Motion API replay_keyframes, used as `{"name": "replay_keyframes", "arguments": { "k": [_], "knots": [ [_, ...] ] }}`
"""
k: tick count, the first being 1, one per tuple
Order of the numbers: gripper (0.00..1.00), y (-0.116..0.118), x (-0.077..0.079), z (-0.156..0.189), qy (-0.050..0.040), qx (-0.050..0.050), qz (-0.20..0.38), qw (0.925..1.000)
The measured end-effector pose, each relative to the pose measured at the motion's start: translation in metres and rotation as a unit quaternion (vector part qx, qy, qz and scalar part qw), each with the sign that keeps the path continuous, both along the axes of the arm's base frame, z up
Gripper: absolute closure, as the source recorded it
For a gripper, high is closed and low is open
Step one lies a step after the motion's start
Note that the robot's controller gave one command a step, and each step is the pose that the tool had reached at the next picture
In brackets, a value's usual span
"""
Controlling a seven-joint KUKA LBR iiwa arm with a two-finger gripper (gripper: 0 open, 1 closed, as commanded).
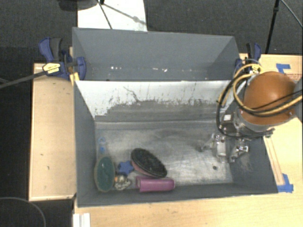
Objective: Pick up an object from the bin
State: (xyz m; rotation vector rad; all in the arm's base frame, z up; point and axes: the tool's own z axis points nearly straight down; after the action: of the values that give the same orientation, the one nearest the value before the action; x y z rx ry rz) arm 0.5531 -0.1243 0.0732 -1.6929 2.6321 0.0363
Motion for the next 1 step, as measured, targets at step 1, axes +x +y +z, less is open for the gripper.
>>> {"name": "replay_keyframes", "arguments": {
  "k": [1],
  "knots": [
    [1.00,-0.0107,0.0004,0.0008,-0.0027,-0.008,-0.004,1.0000]
  ]
}}
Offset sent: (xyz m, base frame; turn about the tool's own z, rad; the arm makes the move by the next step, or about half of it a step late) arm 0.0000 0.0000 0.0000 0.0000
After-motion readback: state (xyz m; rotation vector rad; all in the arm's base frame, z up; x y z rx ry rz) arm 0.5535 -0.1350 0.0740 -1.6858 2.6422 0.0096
